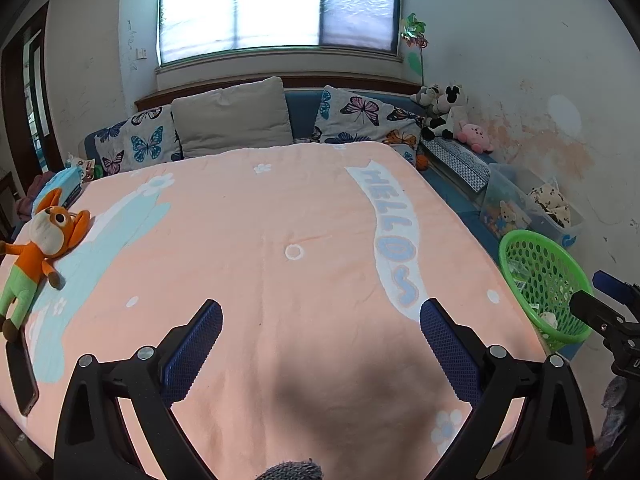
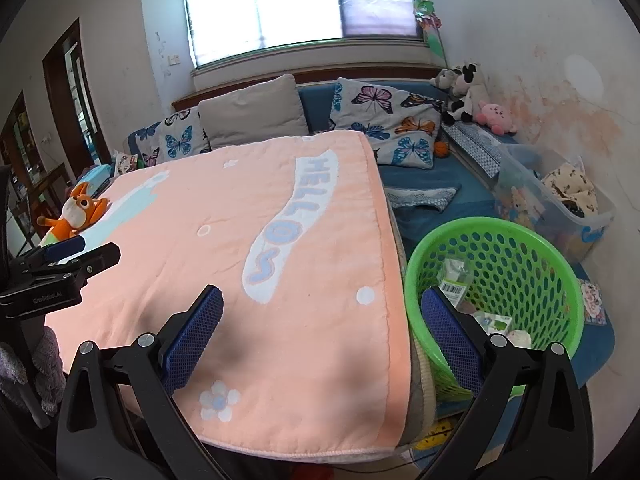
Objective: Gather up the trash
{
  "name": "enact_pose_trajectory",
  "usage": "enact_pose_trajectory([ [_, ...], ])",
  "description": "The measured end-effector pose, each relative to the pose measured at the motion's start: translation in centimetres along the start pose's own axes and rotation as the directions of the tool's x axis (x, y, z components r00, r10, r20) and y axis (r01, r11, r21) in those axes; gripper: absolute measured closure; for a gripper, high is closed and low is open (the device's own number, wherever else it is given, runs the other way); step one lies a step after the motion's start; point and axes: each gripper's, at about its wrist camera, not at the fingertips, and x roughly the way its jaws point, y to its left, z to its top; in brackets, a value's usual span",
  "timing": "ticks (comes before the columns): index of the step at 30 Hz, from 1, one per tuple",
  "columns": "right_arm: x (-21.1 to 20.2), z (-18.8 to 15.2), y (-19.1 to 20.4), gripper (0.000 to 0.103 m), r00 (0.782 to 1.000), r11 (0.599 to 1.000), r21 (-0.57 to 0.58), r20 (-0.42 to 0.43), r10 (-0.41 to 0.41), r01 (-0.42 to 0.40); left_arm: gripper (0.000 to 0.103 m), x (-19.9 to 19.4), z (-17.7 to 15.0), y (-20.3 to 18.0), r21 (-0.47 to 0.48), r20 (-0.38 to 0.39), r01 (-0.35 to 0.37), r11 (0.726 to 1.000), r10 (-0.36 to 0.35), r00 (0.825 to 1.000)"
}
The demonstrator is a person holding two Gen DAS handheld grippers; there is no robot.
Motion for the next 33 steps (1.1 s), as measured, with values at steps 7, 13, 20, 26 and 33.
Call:
enact_pose_trajectory([
  [7, -0.03, -0.01, 0.06, 0.004, 1.000, 1.000, -0.004, 0.003, -0.001, 0.001, 0.007, -0.43, -0.30, -0.16, 0.007, 0.008, 0.002, 1.000, -0.002, 1.000],
  [13, -0.02, 0.21, 0.23, 0.004, 1.000, 1.000, -0.007, 0.001, -0.001, 0.001, 0.007, -0.74, -0.35, -0.28, 0.013, 0.014, 0.000, 1.000, -0.001, 1.000],
  [20, -0.01, 0.39, 0.28, 0.004, 1.000, 1.000, -0.010, 0.002, 0.000, 0.000, 0.007, -0.77, -0.40, -0.16, 0.010, 0.008, -0.001, 1.000, 0.001, 1.000],
  [26, 0.06, 0.35, 0.31, 0.004, 1.000, 1.000, -0.011, 0.000, -0.001, 0.001, 0.007, -0.72, -0.51, -0.15, 0.013, 0.010, -0.003, 1.000, 0.003, 1.000],
  [33, 0.10, 0.28, 0.39, 0.004, 1.000, 1.000, -0.011, -0.001, -0.001, 0.001, 0.007, -0.49, -0.75, -0.26, 0.014, 0.005, 0.000, 1.000, 0.000, 1.000],
])
